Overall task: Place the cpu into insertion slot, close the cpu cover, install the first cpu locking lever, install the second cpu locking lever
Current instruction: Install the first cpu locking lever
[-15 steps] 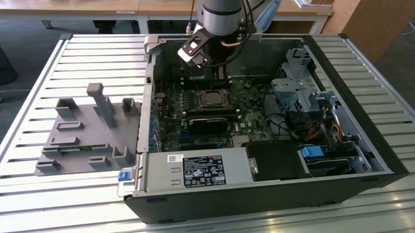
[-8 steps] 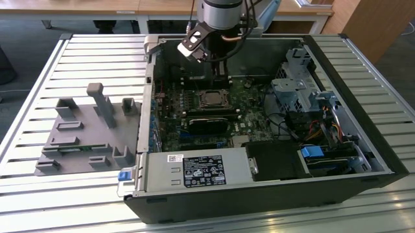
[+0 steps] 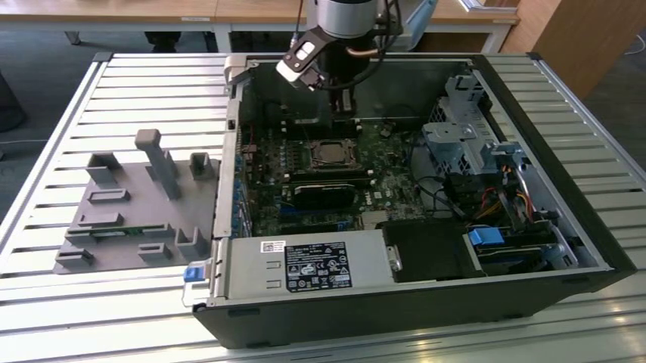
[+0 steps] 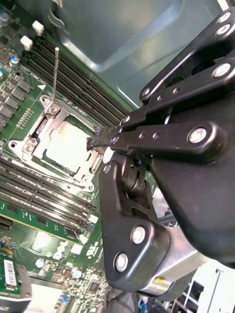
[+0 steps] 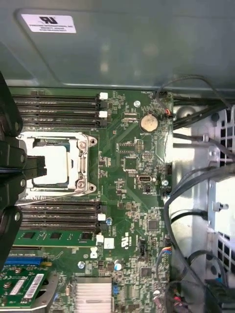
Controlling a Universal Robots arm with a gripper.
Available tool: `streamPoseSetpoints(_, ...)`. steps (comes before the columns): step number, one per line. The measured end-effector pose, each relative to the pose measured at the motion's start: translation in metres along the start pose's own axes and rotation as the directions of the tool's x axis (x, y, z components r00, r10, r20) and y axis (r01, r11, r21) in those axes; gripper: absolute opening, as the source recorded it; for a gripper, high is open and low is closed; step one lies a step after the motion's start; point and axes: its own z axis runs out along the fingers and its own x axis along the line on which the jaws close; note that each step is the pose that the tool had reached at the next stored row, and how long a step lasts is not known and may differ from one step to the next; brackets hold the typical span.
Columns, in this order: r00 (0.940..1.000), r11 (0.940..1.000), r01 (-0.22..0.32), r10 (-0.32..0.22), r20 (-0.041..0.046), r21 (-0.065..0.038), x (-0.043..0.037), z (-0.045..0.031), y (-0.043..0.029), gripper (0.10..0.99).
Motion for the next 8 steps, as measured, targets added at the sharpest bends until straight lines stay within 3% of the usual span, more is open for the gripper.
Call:
streamPoseSetpoints(4,0.9977,0.9977,0.068,-0.068,0.0026,0.001,0.0000,-0.0002,0.0000,0.106)
streamPoseSetpoints(8,0.9907,0.9907,0.136,-0.136,0.0020,0.001,0.0000,-0.0001,0.0000,0.106)
